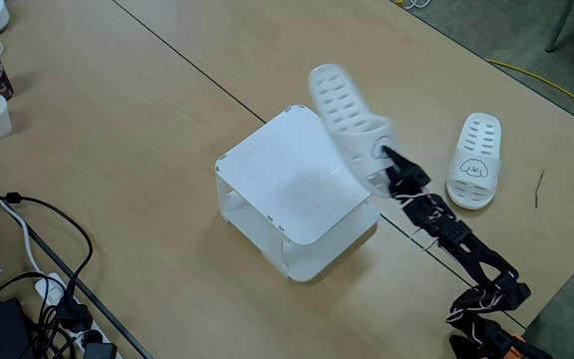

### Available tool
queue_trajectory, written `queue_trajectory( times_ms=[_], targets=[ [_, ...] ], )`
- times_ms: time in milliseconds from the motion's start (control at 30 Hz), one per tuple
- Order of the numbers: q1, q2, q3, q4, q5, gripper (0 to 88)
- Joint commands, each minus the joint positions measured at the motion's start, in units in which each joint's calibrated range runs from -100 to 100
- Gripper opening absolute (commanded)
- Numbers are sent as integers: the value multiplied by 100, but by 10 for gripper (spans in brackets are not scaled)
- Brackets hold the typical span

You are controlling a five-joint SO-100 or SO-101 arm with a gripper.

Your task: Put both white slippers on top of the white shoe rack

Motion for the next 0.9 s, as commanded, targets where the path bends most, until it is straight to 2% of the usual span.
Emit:
queue_trajectory(
  times_ms=[0, 333, 867],
  targets=[
    [-490, 431, -1066, 10, 42, 7],
    [-976, 1465, -1427, 10, 42, 7],
    [-1411, 3350, -3258, 10, 42, 7]
  ],
)
